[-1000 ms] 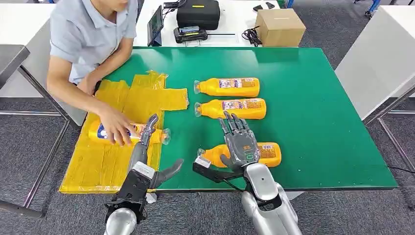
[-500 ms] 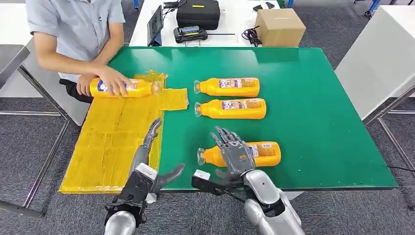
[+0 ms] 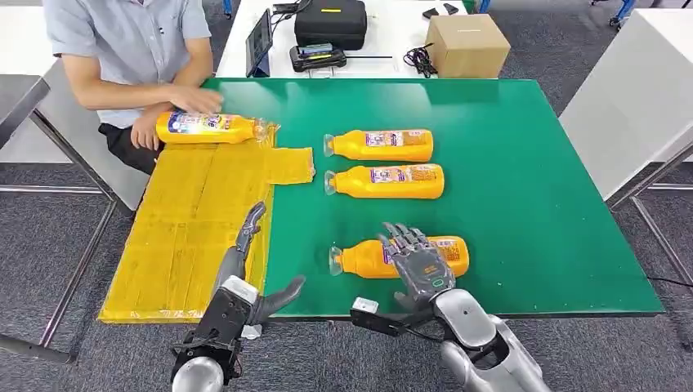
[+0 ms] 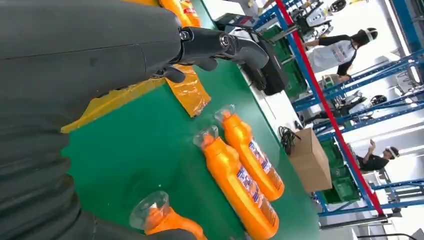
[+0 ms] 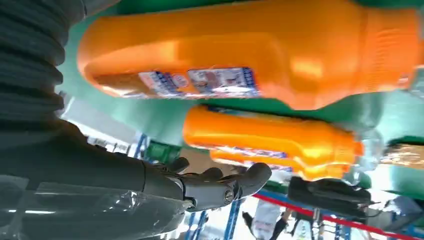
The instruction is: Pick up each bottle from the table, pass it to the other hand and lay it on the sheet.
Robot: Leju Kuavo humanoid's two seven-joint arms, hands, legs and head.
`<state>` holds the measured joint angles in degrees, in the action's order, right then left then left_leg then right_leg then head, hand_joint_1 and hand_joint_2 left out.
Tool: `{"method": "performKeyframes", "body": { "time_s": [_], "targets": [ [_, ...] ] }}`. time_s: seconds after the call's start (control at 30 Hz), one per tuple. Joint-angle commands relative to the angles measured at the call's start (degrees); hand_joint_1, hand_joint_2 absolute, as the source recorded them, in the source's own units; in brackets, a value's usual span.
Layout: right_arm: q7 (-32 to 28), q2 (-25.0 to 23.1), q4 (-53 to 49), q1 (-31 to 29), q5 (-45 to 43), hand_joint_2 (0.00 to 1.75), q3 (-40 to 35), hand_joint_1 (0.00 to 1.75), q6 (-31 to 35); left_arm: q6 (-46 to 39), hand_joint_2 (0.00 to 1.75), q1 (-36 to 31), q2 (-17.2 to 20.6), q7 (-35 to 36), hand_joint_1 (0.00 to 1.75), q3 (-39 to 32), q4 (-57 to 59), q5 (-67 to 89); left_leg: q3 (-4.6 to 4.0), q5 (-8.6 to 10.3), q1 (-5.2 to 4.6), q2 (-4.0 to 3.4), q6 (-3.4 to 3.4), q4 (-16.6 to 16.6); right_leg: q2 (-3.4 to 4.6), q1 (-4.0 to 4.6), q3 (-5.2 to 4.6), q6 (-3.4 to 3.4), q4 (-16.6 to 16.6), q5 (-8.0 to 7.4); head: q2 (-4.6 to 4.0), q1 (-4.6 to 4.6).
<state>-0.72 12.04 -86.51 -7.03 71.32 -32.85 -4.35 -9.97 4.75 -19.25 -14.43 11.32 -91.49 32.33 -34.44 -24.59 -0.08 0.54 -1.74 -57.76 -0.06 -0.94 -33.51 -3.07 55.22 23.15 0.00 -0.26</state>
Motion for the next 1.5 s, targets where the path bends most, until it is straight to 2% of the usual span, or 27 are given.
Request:
{"method": "performKeyframes", "body": {
  "time_s": [0.03, 0.13, 0.3, 0.33, 0.5, 1.27, 1.5],
  "targets": [
    [2.80, -0.40, 3.29, -2.09, 8.71, 1.75, 1.16, 0.00, 2.24, -0.05, 1.75, 0.08, -0.75, 1.10, 0.00, -3.29, 0.49, -2.33, 0.36, -0.17, 0.05, -0.18, 0.12, 0.01, 0.13, 0.07, 0.32, 0.16, -0.03, 0.11, 0.00, 0.02],
    [2.41, -2.87, 4.86, -2.30, 10.63, 1.75, 3.25, 0.00, 3.40, -1.06, 1.75, 0.00, -0.75, 0.62, 0.00, -3.27, 0.16, -1.24, 0.35, -0.17, 0.06, -0.24, 0.13, 0.00, 0.18, 0.07, 0.30, 0.17, -0.02, 0.10, 0.00, 0.02],
    [2.35, -4.71, 6.91, -2.87, 12.03, 1.75, 4.54, 0.00, 4.10, -1.27, 1.75, -0.48, -0.75, 0.60, 0.00, -2.61, 1.47, -1.20, 0.38, -0.20, 0.06, -0.22, 0.17, -0.03, 0.17, 0.07, 0.32, 0.23, 0.05, 0.14, 0.00, 0.02],
    [2.49, -5.19, 7.86, -2.95, 11.93, 1.75, 5.23, 0.00, 3.92, -1.31, 1.75, -0.50, -0.75, 0.61, 0.00, -2.63, 1.64, -1.18, 0.19, -0.07, 0.04, -0.13, 0.10, 0.03, 0.10, 0.04, 0.17, 0.12, -0.03, 0.04, 0.00, 0.02],
    [2.68, -6.84, 11.39, -3.65, 12.70, 1.75, 9.87, 0.00, 4.12, -1.19, 1.75, -0.59, -0.75, 0.80, 0.00, -2.91, 2.08, -0.84, 0.29, -0.11, 0.05, -0.14, 0.11, 0.03, 0.10, 0.06, 0.26, 0.15, -0.05, 0.06, 0.00, 0.00],
    [4.09, -8.53, 14.45, -3.57, 15.19, 1.75, 11.86, 0.00, 2.70, -0.10, 1.75, -0.52, -0.75, 2.14, 0.00, -2.67, 3.19, 0.30, 0.20, -0.07, 0.03, -0.09, 0.07, 0.04, 0.06, 0.03, 0.19, 0.10, -0.05, 0.04, 0.00, 0.02],
    [2.13, -9.04, 19.25, -4.89, 11.68, 1.75, 13.68, 0.00, 2.41, 0.66, 1.75, -1.59, -0.75, 2.03, 0.00, -2.18, 4.79, 0.59, 0.21, -0.05, 0.02, -0.05, 0.08, 0.05, 0.03, 0.02, 0.20, 0.11, -0.06, 0.03, 0.00, 0.02]
  ]
}}
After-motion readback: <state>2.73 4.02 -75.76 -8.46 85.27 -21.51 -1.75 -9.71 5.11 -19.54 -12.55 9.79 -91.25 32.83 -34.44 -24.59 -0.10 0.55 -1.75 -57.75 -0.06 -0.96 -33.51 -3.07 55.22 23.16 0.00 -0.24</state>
